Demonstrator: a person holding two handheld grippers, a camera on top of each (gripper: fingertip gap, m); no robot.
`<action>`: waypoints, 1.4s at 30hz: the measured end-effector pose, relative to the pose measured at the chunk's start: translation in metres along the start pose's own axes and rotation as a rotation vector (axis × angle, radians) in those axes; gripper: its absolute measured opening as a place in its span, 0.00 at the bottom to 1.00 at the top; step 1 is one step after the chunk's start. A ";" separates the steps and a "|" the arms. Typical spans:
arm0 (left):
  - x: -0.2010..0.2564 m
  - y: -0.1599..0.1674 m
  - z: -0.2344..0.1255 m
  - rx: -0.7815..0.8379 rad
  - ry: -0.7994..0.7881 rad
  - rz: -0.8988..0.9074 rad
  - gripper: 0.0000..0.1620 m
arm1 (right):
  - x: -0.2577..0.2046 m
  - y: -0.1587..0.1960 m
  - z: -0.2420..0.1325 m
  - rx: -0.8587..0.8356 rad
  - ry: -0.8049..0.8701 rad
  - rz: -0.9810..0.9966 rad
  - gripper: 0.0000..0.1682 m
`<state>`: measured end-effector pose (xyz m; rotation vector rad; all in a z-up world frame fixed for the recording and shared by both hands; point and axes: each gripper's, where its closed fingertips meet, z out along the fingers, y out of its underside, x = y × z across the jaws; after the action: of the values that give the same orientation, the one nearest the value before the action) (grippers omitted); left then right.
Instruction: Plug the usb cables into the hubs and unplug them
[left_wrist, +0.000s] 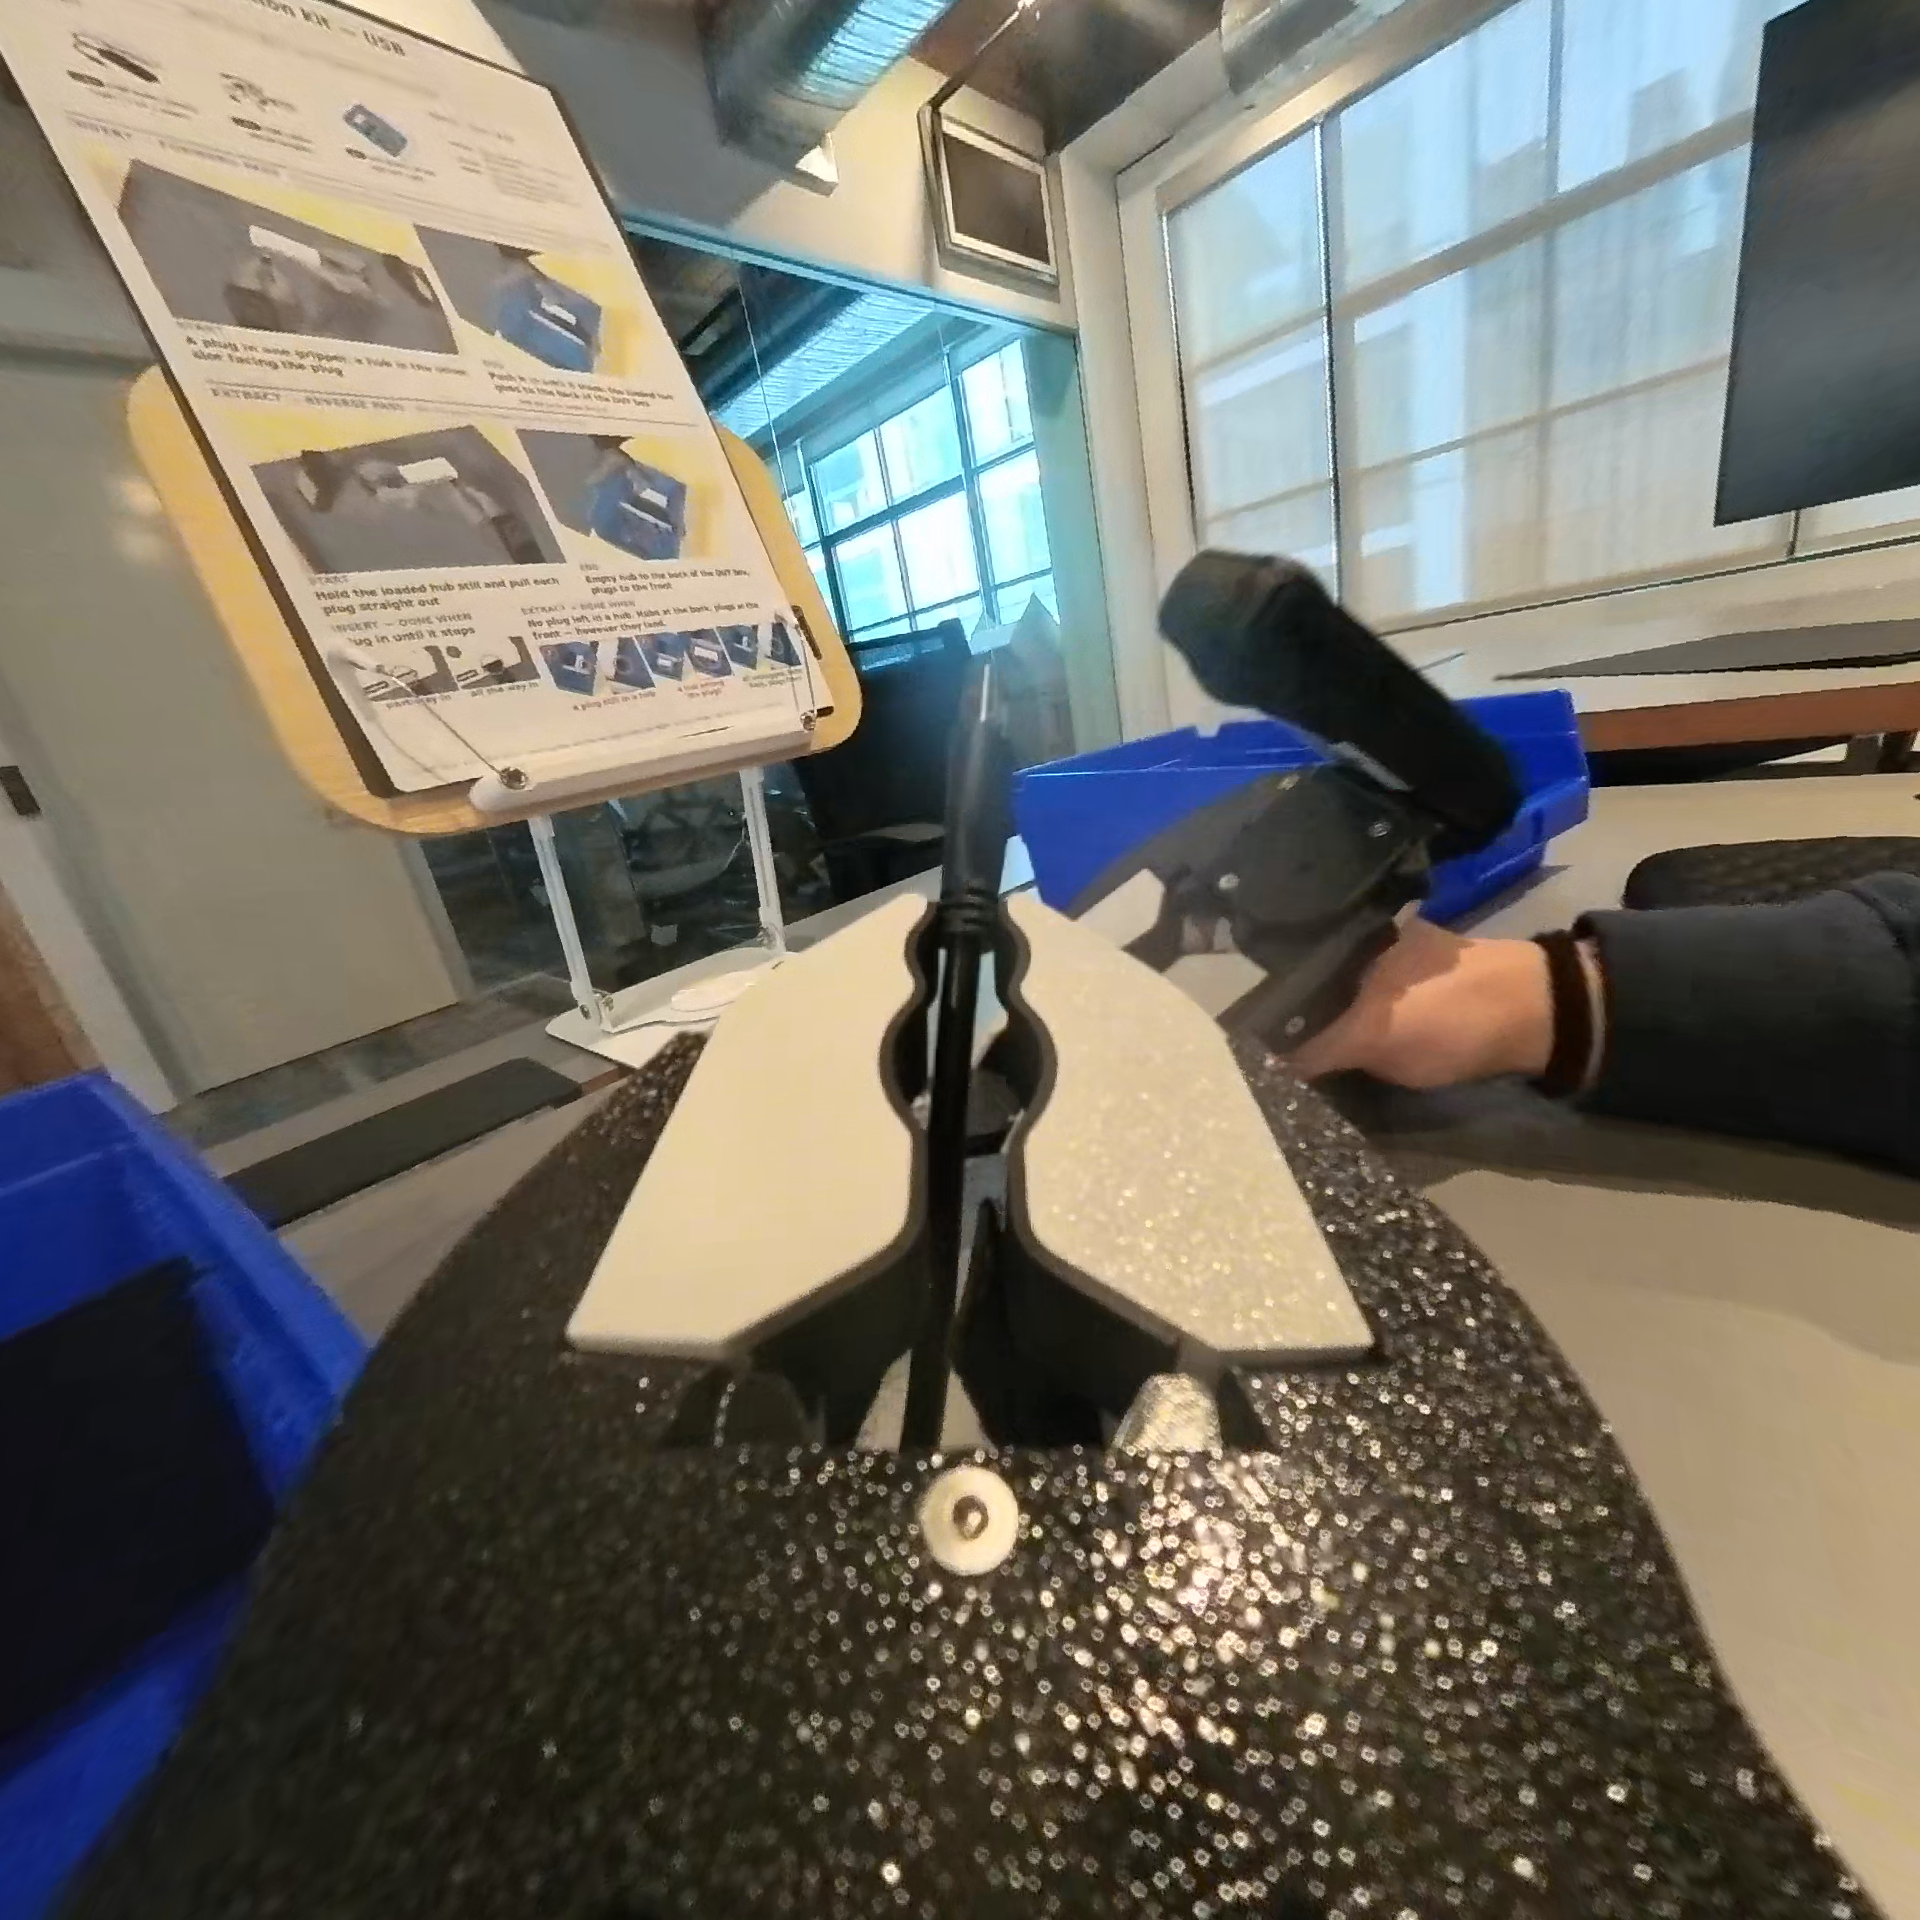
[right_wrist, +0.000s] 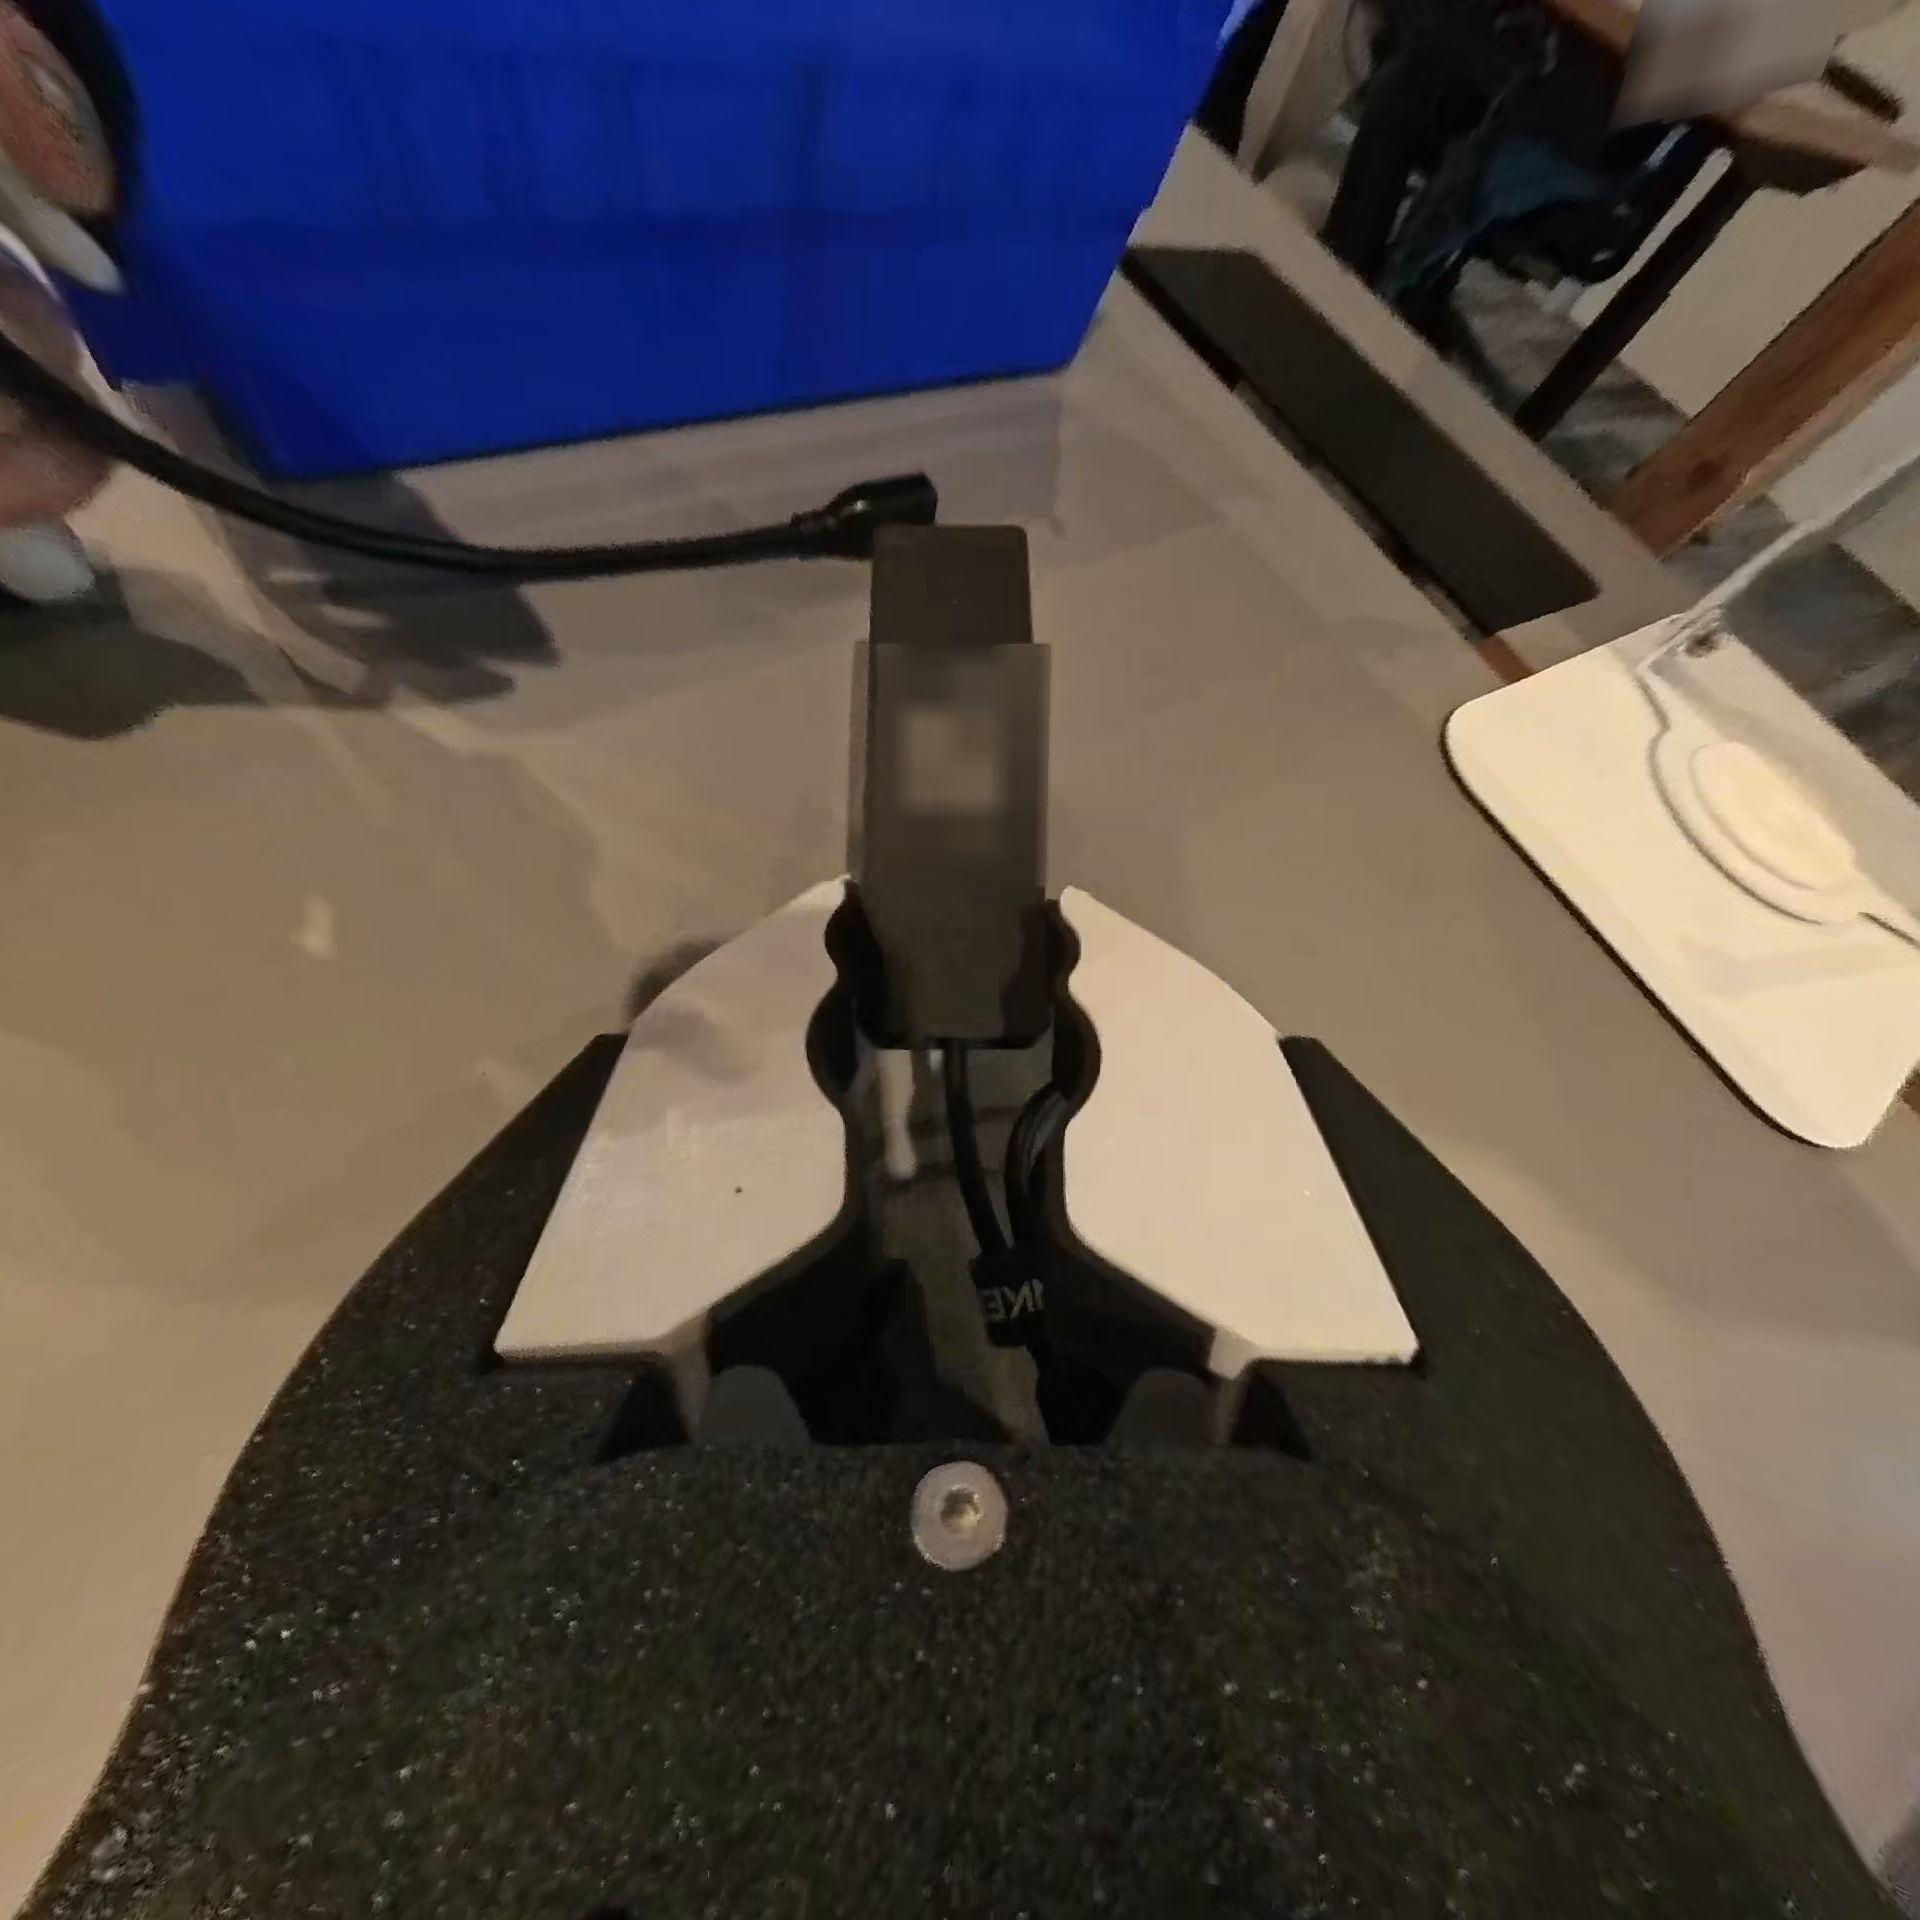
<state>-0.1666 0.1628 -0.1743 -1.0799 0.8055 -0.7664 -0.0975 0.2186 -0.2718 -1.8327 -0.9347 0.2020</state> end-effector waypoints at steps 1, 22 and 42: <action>-0.001 0.001 0.000 -0.007 -0.004 0.001 0.06 | 0.001 -0.004 -0.004 0.026 0.012 0.012 0.20; 0.014 -0.022 -0.003 0.114 0.125 -0.171 0.05 | 0.014 -0.051 -0.083 0.395 0.092 0.275 0.20; 0.044 -0.009 0.002 0.022 0.191 0.067 0.06 | 0.010 -0.051 -0.080 0.396 0.060 0.284 0.20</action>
<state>-0.1442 0.1237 -0.1732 -0.9646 0.9879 -0.8285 -0.0745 0.1770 -0.1890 -1.5833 -0.5415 0.4713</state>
